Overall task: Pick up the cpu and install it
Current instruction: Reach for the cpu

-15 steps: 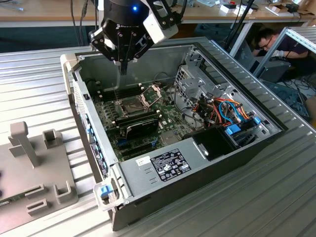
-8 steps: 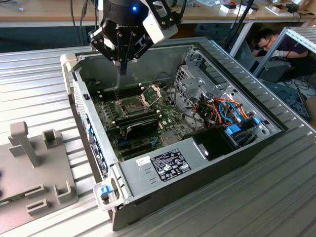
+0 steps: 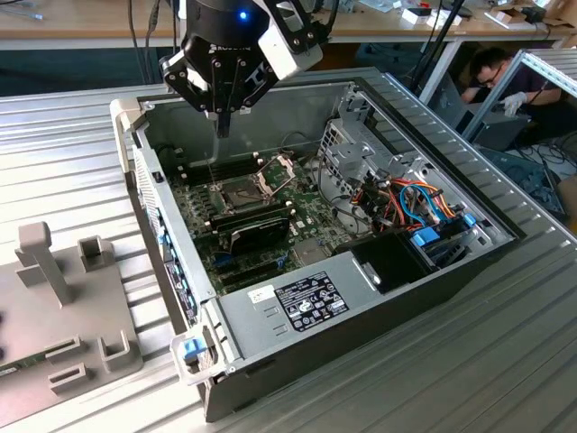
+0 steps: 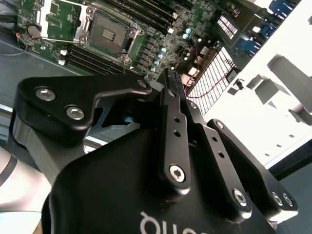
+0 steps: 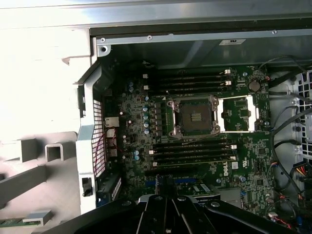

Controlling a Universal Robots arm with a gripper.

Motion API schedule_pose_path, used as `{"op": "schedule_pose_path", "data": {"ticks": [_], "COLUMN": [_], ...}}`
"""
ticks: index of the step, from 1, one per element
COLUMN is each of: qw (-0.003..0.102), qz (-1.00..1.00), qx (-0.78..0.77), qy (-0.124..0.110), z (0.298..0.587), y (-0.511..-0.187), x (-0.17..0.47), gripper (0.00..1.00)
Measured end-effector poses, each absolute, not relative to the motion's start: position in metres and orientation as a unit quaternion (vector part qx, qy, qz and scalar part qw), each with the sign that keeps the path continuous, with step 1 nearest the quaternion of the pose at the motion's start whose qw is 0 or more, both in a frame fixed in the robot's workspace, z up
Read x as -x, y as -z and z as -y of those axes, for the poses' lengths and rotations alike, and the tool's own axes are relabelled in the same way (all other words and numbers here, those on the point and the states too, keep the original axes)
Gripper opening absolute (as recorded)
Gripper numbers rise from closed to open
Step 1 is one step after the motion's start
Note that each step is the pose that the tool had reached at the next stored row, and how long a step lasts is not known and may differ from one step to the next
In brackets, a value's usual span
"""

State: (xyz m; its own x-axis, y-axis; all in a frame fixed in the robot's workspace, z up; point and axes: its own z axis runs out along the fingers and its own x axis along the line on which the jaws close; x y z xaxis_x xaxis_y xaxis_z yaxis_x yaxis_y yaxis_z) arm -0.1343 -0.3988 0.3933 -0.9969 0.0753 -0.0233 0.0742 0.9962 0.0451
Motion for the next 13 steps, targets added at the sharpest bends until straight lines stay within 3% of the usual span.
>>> {"op": "schedule_pose_path", "data": {"ticks": [13], "qw": [0.012], "qz": [-0.999], "qx": [-0.037], "qy": [-0.022], "z": [0.3988], "y": [-0.3933], "x": [0.1392], "gripper": [0.11]}}
